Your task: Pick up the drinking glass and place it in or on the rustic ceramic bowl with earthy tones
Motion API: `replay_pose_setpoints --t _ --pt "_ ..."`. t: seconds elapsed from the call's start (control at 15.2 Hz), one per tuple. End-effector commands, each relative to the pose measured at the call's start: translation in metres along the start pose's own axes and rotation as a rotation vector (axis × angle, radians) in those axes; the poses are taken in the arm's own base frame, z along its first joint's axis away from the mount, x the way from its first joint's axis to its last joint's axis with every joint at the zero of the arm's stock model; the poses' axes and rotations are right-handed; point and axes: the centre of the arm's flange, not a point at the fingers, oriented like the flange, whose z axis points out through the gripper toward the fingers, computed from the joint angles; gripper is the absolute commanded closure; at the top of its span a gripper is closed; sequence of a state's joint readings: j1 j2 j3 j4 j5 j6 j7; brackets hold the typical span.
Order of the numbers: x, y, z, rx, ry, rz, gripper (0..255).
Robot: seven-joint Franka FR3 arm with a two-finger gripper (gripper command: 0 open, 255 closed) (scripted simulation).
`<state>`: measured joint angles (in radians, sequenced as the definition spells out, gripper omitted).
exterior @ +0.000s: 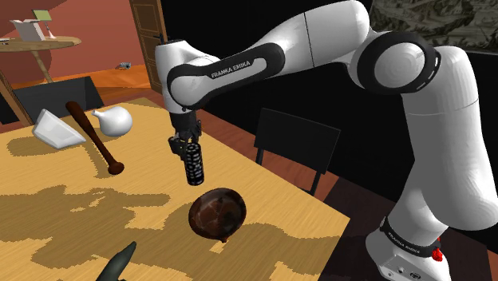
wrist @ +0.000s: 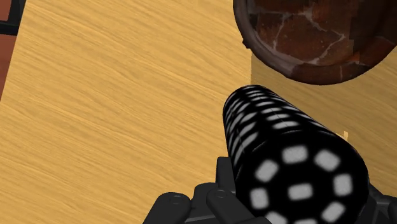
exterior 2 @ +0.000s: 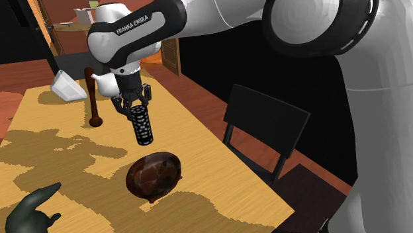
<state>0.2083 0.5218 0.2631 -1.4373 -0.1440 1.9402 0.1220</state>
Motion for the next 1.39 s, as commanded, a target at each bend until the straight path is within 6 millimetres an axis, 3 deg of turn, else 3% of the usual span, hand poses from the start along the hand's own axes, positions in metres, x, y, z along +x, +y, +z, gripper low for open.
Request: replay_pose_setpoints --t 0.0,0.66,1.32 --pt "-0.001 0.0 -0.01 0.0 0.0 0.0 255" --pt "-0.001 0.0 -0.059 0.0 0.0 0.0 255" --pt "-0.116 -0.051 -0.1 0.0 0.0 0.0 255"
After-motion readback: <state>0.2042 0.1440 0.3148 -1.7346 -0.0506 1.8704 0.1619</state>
